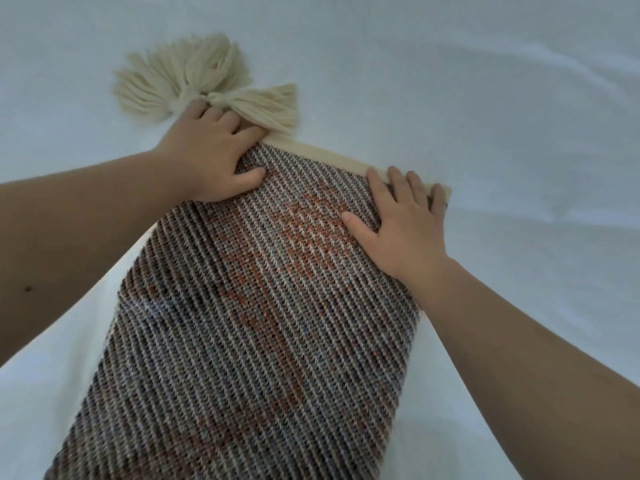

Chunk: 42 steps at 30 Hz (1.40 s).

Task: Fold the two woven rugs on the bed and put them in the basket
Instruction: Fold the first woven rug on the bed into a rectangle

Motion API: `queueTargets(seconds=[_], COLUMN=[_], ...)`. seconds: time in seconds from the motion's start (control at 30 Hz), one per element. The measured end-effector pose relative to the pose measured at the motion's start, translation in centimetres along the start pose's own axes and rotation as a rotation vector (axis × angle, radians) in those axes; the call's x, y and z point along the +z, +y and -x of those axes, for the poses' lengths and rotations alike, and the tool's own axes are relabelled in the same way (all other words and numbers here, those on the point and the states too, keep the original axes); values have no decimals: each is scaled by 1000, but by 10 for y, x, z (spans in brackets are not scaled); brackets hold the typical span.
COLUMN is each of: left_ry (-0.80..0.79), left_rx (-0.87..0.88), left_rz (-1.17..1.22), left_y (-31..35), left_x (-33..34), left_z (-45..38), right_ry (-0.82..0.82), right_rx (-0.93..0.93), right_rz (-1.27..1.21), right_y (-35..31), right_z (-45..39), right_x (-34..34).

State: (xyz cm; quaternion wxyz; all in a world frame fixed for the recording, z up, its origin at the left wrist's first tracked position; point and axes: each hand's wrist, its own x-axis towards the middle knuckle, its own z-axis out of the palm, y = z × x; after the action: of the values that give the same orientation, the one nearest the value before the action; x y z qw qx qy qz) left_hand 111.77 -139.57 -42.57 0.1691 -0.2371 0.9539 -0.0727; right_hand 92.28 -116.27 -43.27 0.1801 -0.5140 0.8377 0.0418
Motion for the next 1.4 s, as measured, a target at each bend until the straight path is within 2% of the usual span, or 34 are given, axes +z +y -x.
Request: queueTargets(seconds=[0.13,0.3,0.5,0.7,0.77,0.9,1.0,1.07,1.17,1.27,1.4], left_ry=[-33,-20,69,-6,1,-132,-206,-193,-143,-123,-94], left_rx=[25,-4,-31,-43,-42,-130,-136,-141,-158,-188,-163], left_rz=[55,74,255,458,562,723,691,651,666,780,845], left_y=[1,11,9,6,2,-6,-10,-9,-10,-13,-13], left_x=[-15,-12,-15,-25,-30,-39,-43,-47,-56,-64,-80], left_z=[-2,16,37,56,63,72,68,68,78,94,114], right_ry=[10,-14,-13,-109,-107,-123,-192,-226,-155,-39,-27], right_rx=[-6,-129,-29,12,-3,55,84,53,-23,-92,-115], right_rz=[30,52,-76,-176,-132,-63,-17,-37,-187,-188,-217], right_y=[-7,-38,-29,-42,-43,-40,-39,-41,-42,-47,-63], right_z=[-1,1,-23,-28,-23,-22,-27,-23,-1,28,54], right_x=[-6,-6,-35,-50,-48,-50,-60,-69,-84,-99,-112])
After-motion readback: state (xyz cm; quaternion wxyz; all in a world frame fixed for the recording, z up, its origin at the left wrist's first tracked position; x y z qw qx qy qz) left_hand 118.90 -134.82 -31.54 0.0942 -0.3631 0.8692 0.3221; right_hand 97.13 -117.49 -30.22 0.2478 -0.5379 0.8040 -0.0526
